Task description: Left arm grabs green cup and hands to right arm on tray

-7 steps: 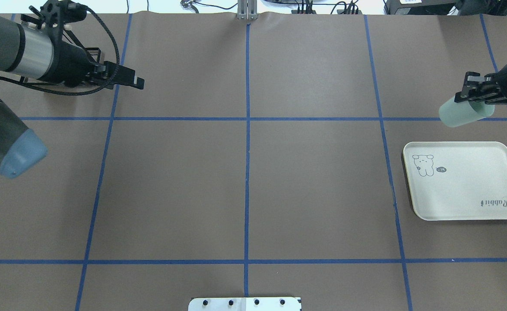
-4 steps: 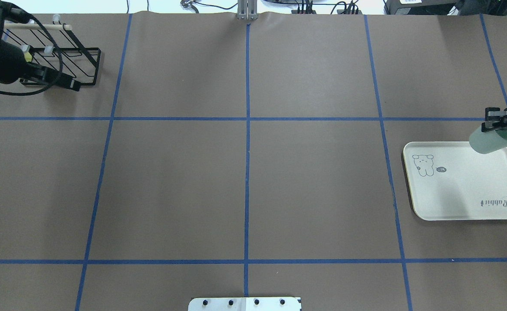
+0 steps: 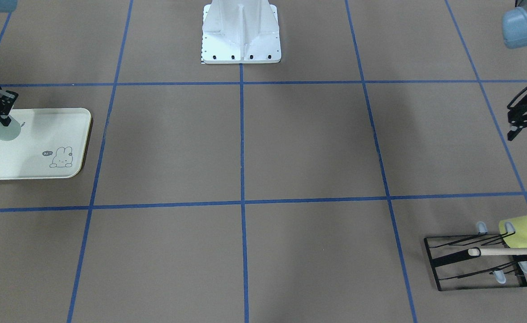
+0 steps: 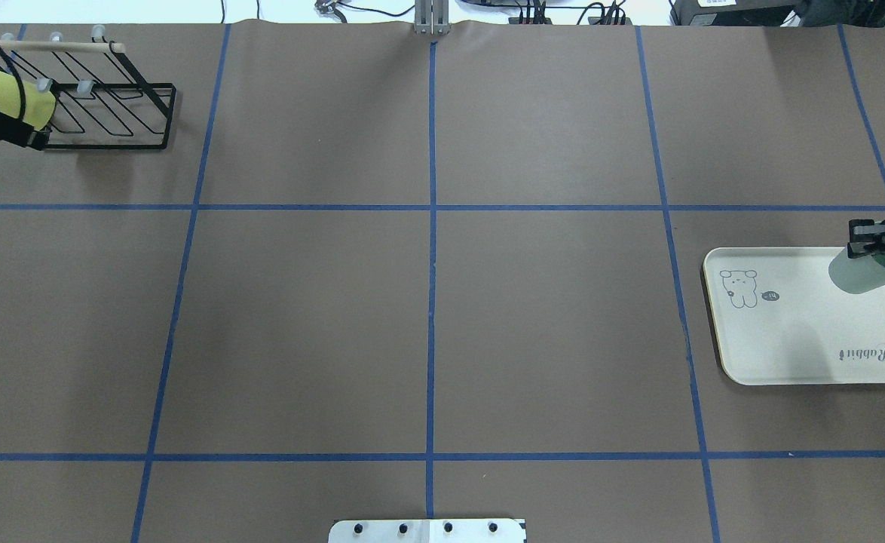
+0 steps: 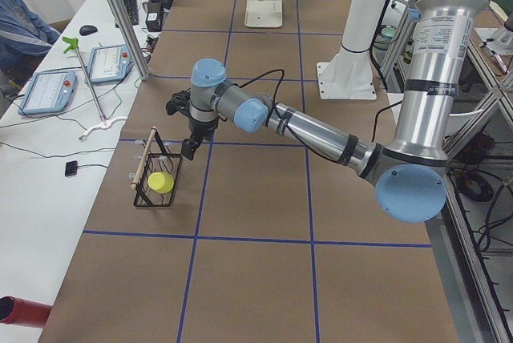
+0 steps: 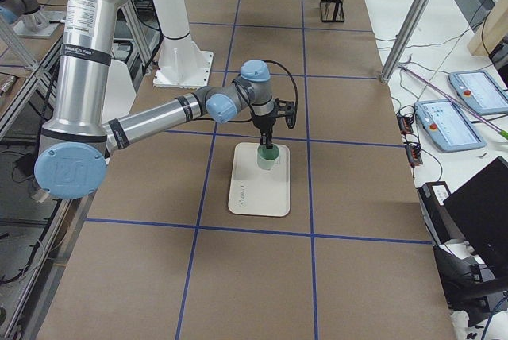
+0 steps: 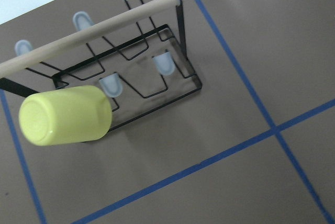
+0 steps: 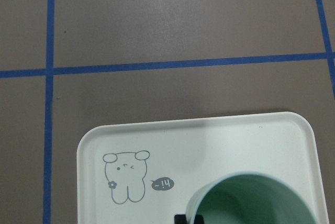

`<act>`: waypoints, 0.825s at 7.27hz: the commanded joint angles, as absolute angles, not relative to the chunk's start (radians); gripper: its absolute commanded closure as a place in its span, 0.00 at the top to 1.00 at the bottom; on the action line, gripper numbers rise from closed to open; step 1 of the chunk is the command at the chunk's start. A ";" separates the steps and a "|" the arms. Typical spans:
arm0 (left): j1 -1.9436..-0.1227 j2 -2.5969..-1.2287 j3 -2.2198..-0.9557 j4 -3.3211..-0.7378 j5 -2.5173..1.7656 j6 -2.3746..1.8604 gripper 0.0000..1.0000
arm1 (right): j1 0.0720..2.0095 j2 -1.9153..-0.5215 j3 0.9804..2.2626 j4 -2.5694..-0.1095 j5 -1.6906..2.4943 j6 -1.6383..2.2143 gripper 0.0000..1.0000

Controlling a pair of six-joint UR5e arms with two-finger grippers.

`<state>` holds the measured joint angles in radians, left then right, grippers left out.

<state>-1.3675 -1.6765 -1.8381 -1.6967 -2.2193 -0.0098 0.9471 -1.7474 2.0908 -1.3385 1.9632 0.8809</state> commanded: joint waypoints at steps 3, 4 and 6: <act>-1.474 -1.502 -1.819 -1.557 -2.284 0.071 1.00 | 0.874 -1.736 2.079 -1.316 1.905 0.951 0.00; -1.474 -1.449 -1.812 -1.554 -2.286 0.063 1.00 | 0.861 -1.738 2.048 -1.271 1.902 0.962 0.00; -1.471 -1.425 -1.816 -1.554 -2.289 0.060 1.00 | 0.801 -1.738 2.010 -1.191 1.821 1.054 0.00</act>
